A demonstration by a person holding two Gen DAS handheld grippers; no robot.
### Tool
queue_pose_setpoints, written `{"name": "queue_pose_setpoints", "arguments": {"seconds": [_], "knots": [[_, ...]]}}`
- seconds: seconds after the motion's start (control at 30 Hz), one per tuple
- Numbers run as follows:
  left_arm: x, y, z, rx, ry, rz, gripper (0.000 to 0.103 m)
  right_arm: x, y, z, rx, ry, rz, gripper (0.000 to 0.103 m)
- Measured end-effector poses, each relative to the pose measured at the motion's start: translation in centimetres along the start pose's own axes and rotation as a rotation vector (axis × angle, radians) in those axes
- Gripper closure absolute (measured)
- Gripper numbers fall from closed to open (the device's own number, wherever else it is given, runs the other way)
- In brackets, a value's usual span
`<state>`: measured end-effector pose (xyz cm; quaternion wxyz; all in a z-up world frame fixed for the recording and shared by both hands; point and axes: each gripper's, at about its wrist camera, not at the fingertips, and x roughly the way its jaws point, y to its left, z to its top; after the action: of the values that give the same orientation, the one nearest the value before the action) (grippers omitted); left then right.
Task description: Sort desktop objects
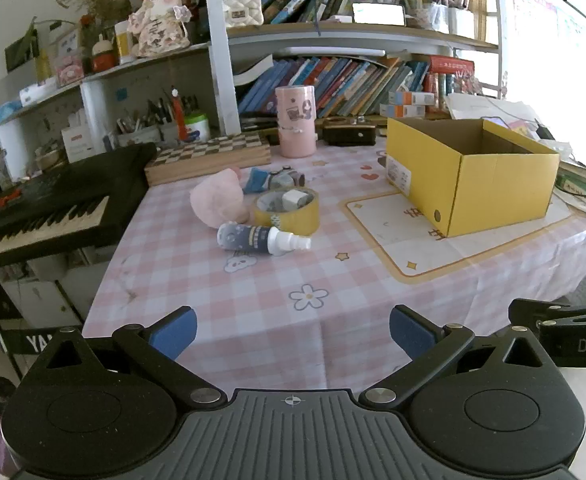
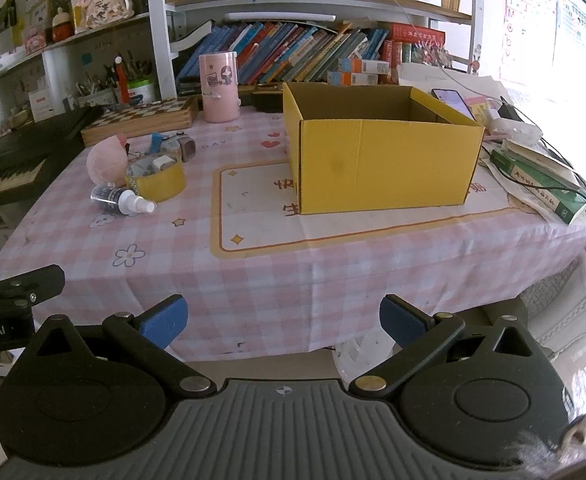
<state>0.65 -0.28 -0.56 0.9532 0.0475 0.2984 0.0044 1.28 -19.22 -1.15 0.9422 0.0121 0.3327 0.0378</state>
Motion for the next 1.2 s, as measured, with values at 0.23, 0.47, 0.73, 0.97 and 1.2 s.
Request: {"name": "queue_pose_setpoints", "arguments": {"seconds": [0.23,0.47,0.73,0.97,1.2], "knots": [[0.3,0.0,0.0,0.001,0.001,0.000,0.000,0.3,0.0,0.1,-0.004,-0.002,0.000,0.000],[0.5,0.1,0.1,0.001,0.002,-0.001,0.000,0.3,0.1,0.2,-0.005,-0.002,0.000,0.000],[1.0,0.3,0.3,0.002,0.005,-0.003,0.000,0.4,0.1,0.2,-0.005,-0.002,-0.002,0.000],[1.3,0.4,0.2,0.008,0.017,-0.006,0.000,0.8,0.2,0.3,-0.006,0.006,-0.004,0.000],[1.2,0.3,0.0,0.002,0.020,-0.009,0.000,1.0,0.1,0.3,-0.005,0.011,-0.008,0.000]]}}
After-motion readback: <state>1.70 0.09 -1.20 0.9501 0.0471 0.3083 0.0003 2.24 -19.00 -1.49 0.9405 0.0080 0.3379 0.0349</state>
